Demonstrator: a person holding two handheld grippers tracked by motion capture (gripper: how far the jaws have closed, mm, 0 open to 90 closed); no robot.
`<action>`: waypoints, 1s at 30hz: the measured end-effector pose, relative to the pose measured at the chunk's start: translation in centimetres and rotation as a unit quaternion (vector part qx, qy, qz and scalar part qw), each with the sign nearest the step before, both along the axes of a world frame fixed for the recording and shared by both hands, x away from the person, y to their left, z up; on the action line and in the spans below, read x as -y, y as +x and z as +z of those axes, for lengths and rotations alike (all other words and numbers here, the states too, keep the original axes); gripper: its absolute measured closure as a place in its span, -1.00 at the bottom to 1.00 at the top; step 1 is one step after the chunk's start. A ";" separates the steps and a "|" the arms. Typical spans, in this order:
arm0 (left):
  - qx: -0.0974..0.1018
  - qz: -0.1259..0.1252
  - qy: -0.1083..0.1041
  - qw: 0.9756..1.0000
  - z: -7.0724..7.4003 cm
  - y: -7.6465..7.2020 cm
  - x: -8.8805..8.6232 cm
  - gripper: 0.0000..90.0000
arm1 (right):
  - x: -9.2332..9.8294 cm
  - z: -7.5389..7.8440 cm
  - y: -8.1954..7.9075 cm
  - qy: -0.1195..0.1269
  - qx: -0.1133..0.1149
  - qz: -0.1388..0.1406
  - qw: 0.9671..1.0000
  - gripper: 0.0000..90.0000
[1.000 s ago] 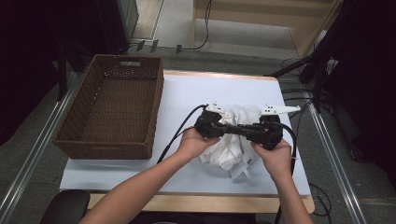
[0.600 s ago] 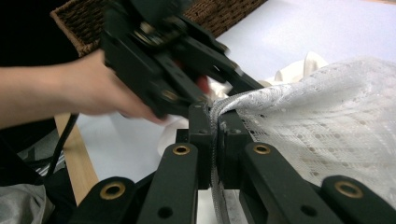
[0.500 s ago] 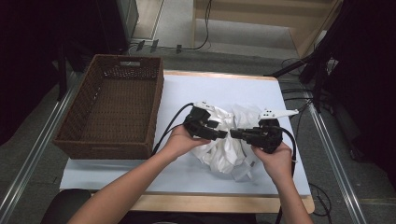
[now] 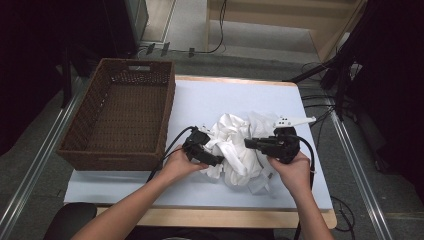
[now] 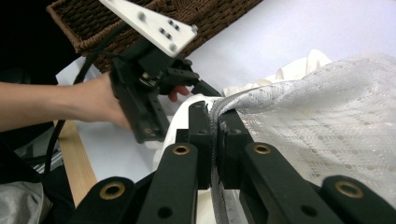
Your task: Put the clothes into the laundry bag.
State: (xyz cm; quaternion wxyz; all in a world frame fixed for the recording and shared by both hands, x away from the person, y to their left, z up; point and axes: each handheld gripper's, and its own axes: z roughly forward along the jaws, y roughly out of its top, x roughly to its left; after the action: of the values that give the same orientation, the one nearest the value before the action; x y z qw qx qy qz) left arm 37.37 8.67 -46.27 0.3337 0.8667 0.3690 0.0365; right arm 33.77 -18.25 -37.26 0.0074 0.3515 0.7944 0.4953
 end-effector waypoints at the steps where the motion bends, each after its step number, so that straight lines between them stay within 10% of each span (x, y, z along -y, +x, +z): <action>1: 0.008 0.001 0.004 1.000 0.0 -0.1 0.1 -0.65 | 0.0 0.0 0.0 -0.001 0.000 -0.001 1.000 0.95; 4: 0.035 -0.005 0.015 0.999 0.0 -0.5 0.4 -0.27 | -0.2 -0.1 0.1 -0.003 -0.001 -0.002 1.000 0.95; 9: -0.032 -0.035 -0.033 0.998 -0.1 0.0 0.8 0.69 | -0.9 -0.1 0.5 -0.005 -0.004 -0.005 1.000 0.95; 15: -0.054 -0.036 -0.108 0.992 1.8 -0.3 0.4 0.76 | -2.4 0.3 1.7 -0.007 -0.004 0.001 1.000 0.95; 24: -0.005 -0.039 -0.181 0.983 6.8 -2.0 -1.0 0.76 | -4.6 3.2 1.6 0.029 0.015 0.046 0.998 0.96; 30: -0.009 -0.052 -0.170 0.984 6.2 -2.0 0.2 0.76 | -3.4 2.2 0.8 0.022 0.007 0.042 0.999 0.96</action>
State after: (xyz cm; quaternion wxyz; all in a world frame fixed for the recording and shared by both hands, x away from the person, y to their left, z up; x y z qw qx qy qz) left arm 35.37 8.45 -40.05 0.4742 0.8157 0.3273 -0.0514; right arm 34.61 -14.85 -35.03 -0.0156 0.3144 0.7972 0.5151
